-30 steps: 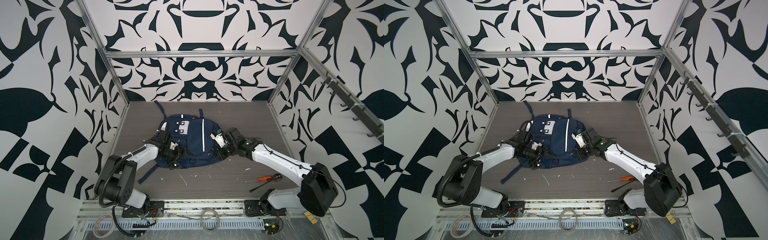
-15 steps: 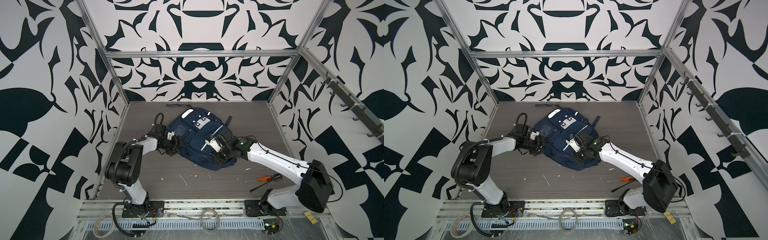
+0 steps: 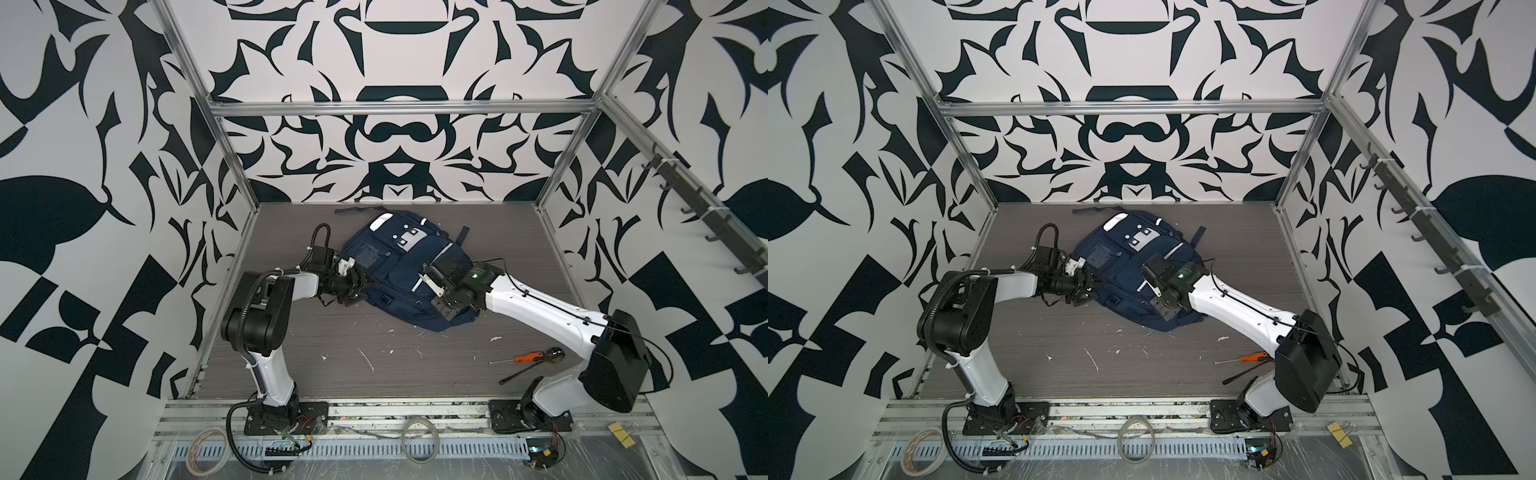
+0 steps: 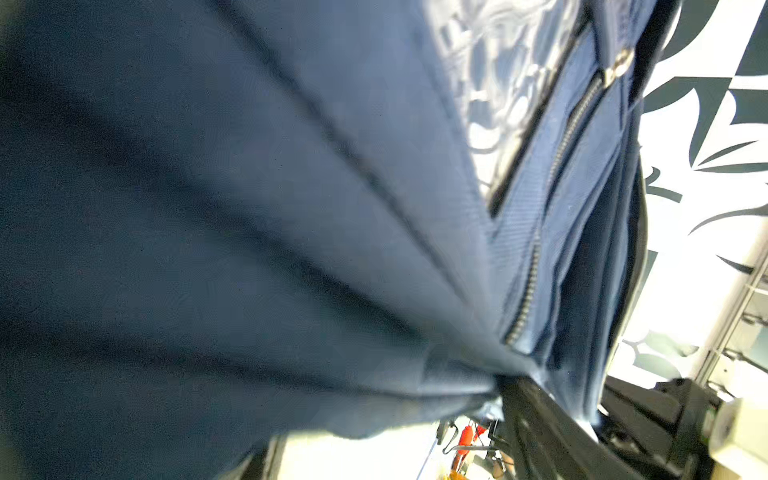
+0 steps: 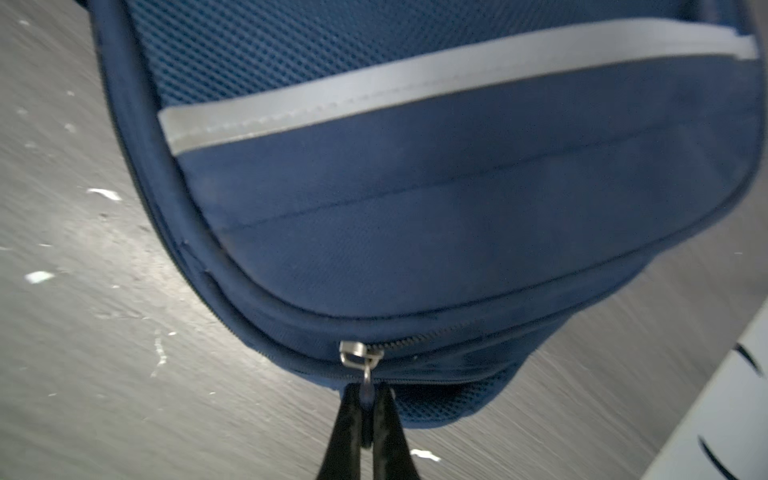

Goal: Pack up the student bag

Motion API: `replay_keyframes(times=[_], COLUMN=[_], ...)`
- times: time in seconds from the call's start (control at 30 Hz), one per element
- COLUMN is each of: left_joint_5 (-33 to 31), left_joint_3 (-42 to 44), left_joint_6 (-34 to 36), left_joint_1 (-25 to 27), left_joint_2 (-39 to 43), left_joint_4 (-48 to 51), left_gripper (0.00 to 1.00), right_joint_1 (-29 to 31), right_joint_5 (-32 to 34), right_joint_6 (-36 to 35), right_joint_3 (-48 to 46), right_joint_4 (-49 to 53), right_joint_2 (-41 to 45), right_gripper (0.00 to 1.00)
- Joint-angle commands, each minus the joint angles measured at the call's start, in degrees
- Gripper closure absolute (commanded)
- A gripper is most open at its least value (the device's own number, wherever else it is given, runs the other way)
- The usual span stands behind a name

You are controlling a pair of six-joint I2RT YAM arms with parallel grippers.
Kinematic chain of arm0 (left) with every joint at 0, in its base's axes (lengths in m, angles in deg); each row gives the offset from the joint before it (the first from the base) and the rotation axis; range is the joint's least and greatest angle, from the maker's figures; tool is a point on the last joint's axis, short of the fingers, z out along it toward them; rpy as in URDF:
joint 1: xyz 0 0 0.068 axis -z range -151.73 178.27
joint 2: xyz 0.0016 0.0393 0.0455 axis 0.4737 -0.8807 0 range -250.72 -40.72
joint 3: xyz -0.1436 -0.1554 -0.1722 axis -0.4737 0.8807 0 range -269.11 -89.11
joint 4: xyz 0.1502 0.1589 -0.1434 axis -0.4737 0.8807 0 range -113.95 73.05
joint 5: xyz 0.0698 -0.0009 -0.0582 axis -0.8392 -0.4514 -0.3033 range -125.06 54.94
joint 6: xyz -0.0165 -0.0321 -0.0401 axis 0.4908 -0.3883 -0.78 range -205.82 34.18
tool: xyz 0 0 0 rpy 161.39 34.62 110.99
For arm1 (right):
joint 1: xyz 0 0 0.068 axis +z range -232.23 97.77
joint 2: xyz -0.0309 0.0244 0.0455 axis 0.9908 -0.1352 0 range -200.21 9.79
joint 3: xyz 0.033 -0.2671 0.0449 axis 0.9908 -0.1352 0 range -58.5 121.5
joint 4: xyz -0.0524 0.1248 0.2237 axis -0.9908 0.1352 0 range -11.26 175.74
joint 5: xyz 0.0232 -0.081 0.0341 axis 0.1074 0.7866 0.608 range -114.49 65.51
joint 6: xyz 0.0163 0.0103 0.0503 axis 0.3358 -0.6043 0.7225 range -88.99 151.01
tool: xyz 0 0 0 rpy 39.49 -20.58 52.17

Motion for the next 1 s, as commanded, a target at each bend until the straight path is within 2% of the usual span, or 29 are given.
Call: replay_keyframes(times=[0.0, 0.07, 0.17, 0.23, 0.3, 0.37, 0.57, 0.7, 0.83, 0.97], left_joint_5=[-12.6, -12.7, -12.2, -10.6, -8.6, -8.0, -5.5, -7.2, -4.6, -1.1], left_joint_3=[1.8, 1.4, 0.4, -0.5, -2.9, -5.4, -9.5, -6.5, 1.9, 6.9], left_joint_6=[1.5, 2.5, 4.1, 4.5, 5.5, 6.7, 6.8, 5.4, 0.0, -4.3], left_joint_1=[-2.4, -2.4, -2.5, -2.5, -2.2, -1.6, 0.8, 1.8, 1.7, 2.9], left_joint_2=[-4.9, -5.5, -5.8, -4.9, -3.8, -1.3, 8.5, 15.7, 22.7, 24.2], left_joint_4=[5.1, 6.4, 8.5, 9.4, 11.9, 15.6, 26.3, 33.3, 29.2, 23.3], left_gripper=[0.18, 0.18, 0.17, 0.12, 0.07, 0.01, 0.01, 0.01, 0.01, 0.01], right_joint_1=[-3.9, -7.9, -14.0, -13.5, -11.2, -8.3, -3.2, -2.6, -2.3, -1.2], right_joint_5=[11.7, 9.3, -2.5, -9.7, -13.6, -15.4, -18.2, -21.3, -24.7, -26.1], right_joint_6=[-2.8, -3.0, -2.7, -3.6, -4.1, -4.4, -0.8, 3.7, 6.4, 5.5], right_joint_3=[2.4, 3.2, 5.2, 5.5, 4.9, 4.2, 4.0, 4.8, 6.8, 10.8], right_joint_4=[10.3, 9.4, 6.9, 4.2, 1.3, -0.5, -5.9, -11.5, -15.4, -14.0], right_joint_2=[2.1, 1.8, 2.0, 3.0, 3.6, 3.3, 1.3, -0.3, -3.1, -7.2], right_gripper=[1.0, 1.0, 1.0, 1.0, 1.0, 1.0, 1.0, 1.0, 1.0, 1.0])
